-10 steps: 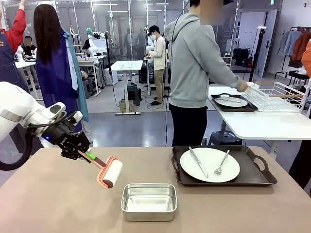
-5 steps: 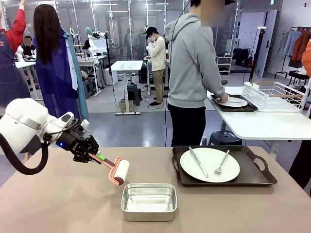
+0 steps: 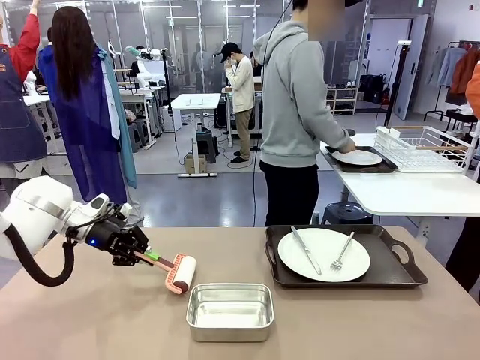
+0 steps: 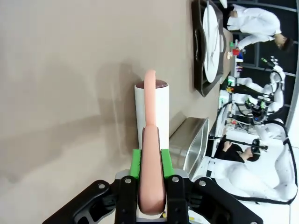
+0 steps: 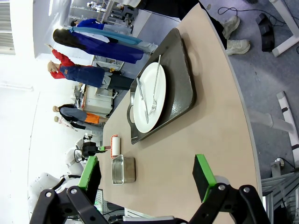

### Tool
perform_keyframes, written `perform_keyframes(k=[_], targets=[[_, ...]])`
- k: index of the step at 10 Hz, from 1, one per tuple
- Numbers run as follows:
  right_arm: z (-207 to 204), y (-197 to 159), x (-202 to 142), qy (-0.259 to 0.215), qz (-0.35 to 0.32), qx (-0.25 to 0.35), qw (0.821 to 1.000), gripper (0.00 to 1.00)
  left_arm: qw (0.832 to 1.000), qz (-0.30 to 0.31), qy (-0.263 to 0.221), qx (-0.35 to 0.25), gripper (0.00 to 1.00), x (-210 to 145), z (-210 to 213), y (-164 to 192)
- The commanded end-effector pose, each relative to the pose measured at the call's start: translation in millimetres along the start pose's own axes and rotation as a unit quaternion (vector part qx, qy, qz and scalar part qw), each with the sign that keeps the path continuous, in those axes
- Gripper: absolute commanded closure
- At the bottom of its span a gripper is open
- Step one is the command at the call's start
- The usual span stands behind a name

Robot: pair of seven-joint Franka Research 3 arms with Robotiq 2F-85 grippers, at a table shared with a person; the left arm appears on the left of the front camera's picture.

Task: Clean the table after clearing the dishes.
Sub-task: When the left (or right) Handle tray is removed, use the left hand (or right hand) to clean the left (or right) side of the table with the Lint Roller.

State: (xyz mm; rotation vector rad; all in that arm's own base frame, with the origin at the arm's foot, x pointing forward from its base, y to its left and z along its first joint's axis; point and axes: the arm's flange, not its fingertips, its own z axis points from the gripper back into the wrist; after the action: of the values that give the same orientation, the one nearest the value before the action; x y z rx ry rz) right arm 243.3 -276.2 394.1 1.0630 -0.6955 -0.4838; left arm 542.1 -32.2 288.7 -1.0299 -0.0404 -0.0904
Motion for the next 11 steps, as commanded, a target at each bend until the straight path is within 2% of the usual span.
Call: perform_keyframes(k=[1, 4, 6, 9, 11], targets=[[2, 2, -1, -0.002, 0.003, 0.005, 1.000, 0.00, 1.000, 0.000, -0.016, -0.008, 0.80, -6, 24, 54], [2, 2, -1, -0.002, 0.003, 0.005, 1.000, 0.00, 0.999, 0.017, -0.024, -0.014, 0.80, -20, 79, 114], [2, 2, -1, -0.002, 0.003, 0.005, 1.000, 0.00, 0.999, 0.037, -0.011, 0.027, 0.80, -23, 131, 157], [2, 2, -1, -0.002, 0.003, 0.005, 1.000, 0.00, 0.997, 0.056, -0.038, 0.033, 0.80, -31, 214, 184], [2, 2, -1, -0.002, 0.003, 0.005, 1.000, 0.00, 0.997, 0.066, -0.023, 0.036, 0.80, -44, 254, 181]])
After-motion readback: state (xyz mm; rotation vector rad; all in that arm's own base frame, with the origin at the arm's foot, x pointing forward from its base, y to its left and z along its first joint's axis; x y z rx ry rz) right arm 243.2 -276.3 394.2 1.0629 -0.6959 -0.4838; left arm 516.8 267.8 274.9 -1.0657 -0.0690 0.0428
